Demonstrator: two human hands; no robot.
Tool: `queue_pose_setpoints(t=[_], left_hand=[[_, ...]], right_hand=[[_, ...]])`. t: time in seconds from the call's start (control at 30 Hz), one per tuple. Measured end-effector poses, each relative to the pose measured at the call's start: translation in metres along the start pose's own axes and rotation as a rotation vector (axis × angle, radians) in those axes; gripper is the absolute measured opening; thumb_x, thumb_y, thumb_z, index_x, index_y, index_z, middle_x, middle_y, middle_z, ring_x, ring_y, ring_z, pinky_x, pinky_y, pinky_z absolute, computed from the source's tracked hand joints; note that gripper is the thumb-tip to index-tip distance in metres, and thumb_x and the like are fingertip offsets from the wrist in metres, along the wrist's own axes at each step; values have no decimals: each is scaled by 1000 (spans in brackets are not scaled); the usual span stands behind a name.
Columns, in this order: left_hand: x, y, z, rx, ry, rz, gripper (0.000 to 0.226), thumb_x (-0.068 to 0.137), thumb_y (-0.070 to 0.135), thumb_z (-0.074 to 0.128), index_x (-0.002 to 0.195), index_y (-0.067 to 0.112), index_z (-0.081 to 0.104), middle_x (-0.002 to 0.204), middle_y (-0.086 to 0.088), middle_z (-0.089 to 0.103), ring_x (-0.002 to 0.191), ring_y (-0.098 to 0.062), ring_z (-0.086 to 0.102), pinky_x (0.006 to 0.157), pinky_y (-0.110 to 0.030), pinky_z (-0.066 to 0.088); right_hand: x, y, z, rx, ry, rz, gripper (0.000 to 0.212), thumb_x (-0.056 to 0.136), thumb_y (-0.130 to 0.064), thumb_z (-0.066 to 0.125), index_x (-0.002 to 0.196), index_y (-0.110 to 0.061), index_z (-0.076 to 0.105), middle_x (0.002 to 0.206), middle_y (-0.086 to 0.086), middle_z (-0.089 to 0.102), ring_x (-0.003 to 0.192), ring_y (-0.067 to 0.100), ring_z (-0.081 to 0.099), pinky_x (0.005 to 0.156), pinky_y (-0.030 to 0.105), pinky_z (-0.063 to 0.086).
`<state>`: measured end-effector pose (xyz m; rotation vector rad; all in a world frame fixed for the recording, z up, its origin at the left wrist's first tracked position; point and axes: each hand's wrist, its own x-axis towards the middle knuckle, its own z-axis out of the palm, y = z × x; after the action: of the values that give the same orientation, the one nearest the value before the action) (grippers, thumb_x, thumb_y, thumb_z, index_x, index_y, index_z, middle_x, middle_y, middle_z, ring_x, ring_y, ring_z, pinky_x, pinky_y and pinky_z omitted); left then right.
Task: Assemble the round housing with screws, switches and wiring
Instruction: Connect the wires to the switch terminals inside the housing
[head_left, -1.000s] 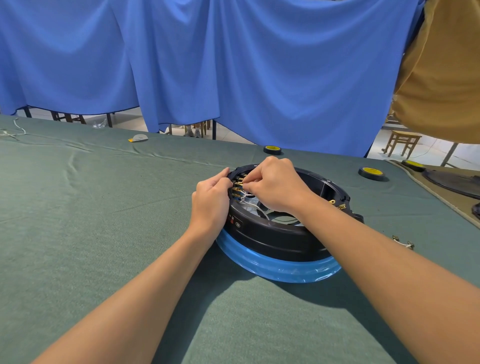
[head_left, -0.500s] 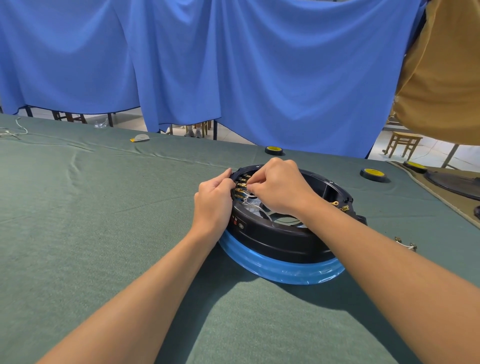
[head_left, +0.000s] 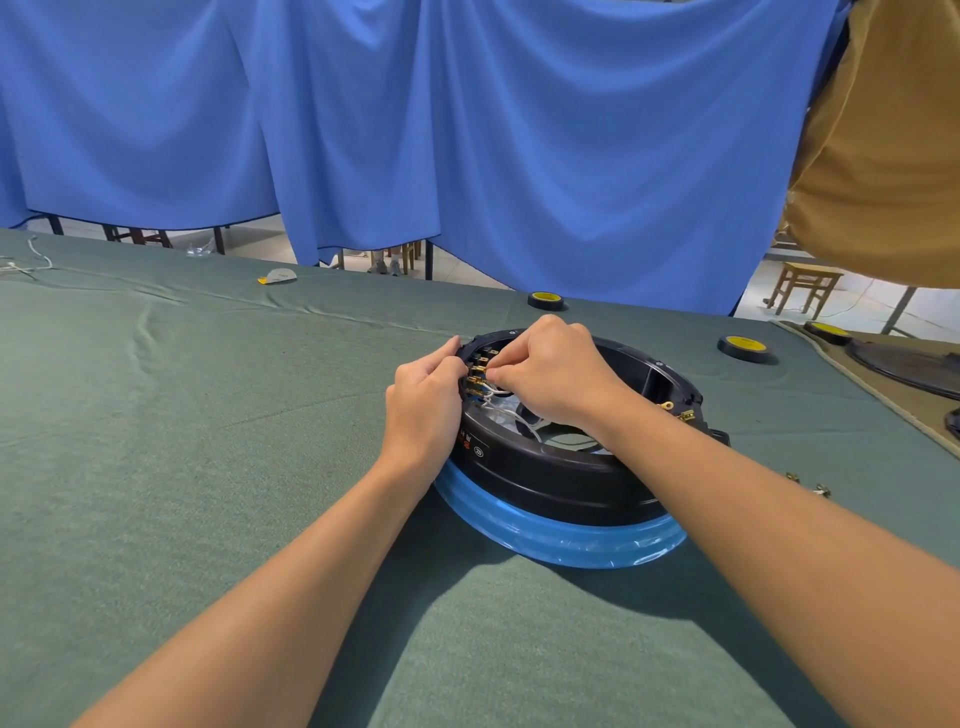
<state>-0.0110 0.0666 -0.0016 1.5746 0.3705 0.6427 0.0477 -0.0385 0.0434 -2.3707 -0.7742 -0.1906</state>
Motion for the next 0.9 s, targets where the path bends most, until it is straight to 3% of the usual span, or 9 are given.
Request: queue_pose_setpoints(t=[0.27,0.43,0.7,0.8,0.9], left_hand=[[2,-1,0,7,-7,8,60,73,30,46,130,20,62,126,-1,66,116,-21,59,104,-46,45],[4,-4,-1,12,-4,24,49,83,23,49,130,20,62,126,-1,66,118,-21,58,105,-45,44],[7,-6,-2,23,12,45,41,91,16,49,130,20,62,121,1,67,111,-18,61,102,-44,46],[4,-2,-5,54,40,126,40,92,17,50,131,17,62,124,4,66,109,-8,61,103,-36,46],[-8,8,-5,154,41,340,44,87,28,49,126,16,65,124,5,66,114,-4,57,108,-33,40]], right_hand=[[1,0,3,-42,13,-47,17,91,-15,62,93,-18,79,93,2,72,103,22,56,90,36,48],[0,-4,5,-68,34,-103,19,89,-13,61,90,-14,80,87,5,73,85,20,63,78,36,56],[-3,-5,-1,-183,-11,-127,21,91,-22,56,96,-22,76,91,2,69,87,24,60,79,39,55],[-12,1,-19,-244,26,-160,20,92,-30,56,95,-25,75,91,0,68,90,24,60,83,40,52],[-28,14,-46,-231,101,-222,19,92,-28,57,89,-22,76,78,-8,62,83,19,58,81,36,48]])
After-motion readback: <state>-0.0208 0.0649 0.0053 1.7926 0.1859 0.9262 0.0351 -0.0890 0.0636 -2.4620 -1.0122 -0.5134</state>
